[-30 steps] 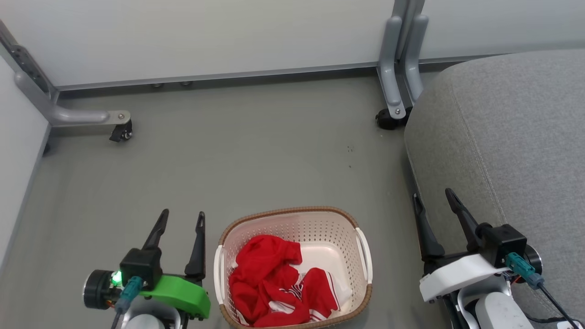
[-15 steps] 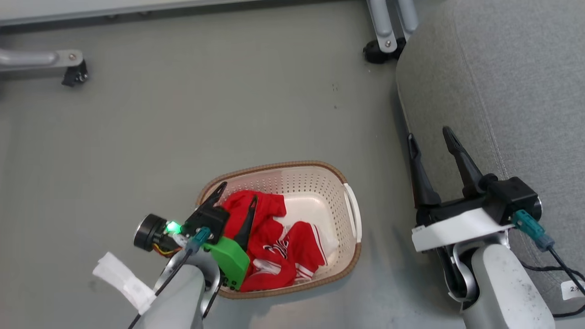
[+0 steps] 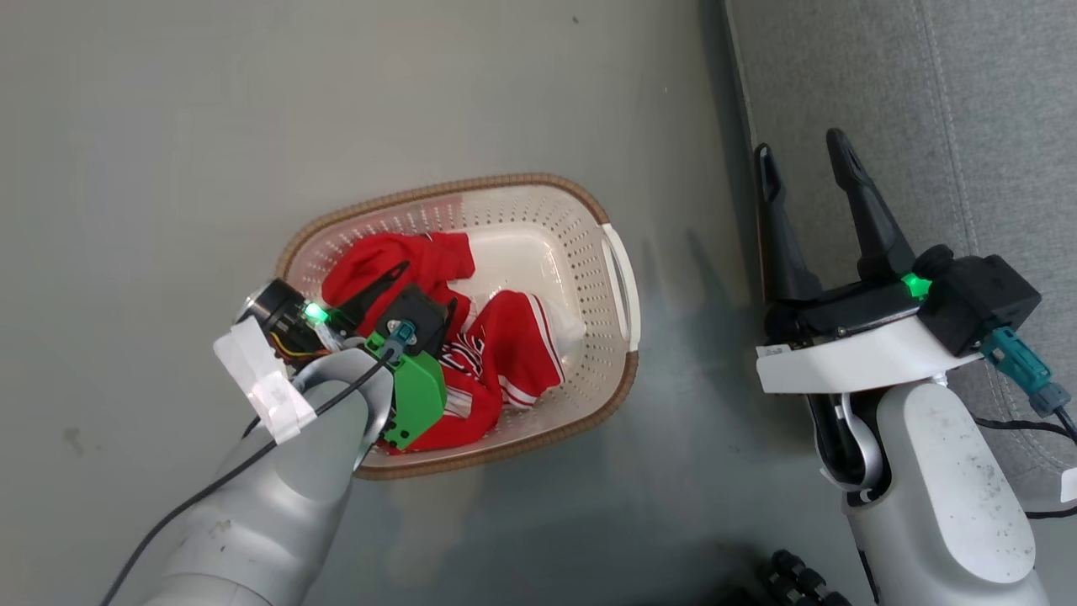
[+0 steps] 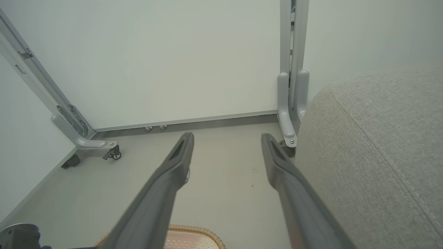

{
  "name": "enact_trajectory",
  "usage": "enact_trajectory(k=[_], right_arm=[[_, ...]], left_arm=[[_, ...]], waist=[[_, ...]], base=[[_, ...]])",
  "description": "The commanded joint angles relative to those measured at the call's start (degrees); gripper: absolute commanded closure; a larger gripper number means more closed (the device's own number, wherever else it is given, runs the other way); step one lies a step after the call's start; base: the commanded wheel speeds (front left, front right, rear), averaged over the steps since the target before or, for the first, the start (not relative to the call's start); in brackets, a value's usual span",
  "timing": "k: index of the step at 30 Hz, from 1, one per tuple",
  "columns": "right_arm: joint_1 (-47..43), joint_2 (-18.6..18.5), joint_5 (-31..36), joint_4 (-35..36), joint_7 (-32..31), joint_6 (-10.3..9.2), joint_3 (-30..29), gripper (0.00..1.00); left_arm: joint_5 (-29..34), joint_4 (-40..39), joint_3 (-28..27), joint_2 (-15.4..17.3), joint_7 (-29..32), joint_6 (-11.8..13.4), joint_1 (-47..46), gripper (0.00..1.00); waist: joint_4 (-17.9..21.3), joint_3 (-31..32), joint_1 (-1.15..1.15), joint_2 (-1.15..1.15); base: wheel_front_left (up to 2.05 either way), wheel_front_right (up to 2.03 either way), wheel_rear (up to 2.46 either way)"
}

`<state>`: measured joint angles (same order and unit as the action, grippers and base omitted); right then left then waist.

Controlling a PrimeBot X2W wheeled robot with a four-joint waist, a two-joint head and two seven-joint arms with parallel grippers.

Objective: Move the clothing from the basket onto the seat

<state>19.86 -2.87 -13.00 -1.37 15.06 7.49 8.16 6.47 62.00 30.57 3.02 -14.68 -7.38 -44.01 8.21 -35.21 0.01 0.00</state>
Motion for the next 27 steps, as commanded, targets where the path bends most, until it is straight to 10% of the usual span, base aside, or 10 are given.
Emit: enact_trajectory(k=[1, 27], right_arm=[[1.31, -0.03, -0.34, 0.59, 0.15, 0.00, -0.07, 0.00], [4.94, -0.04, -7.12, 2.29, 0.17, 0.00, 3.44, 0.00]], left_arm=[[0.52, 1.22, 0.36, 1.06, 0.19, 0.32, -2.17, 0.00], [2.86, 11.51, 4.96, 7.45, 10.60, 3.95, -13.91, 0.00]], waist=[[3.58, -9.00, -0.01, 0.00], [8.66, -19.93, -0.01, 0.00]], base=[[0.00, 0.00, 0.00], [0.00, 0.00, 0.00]])
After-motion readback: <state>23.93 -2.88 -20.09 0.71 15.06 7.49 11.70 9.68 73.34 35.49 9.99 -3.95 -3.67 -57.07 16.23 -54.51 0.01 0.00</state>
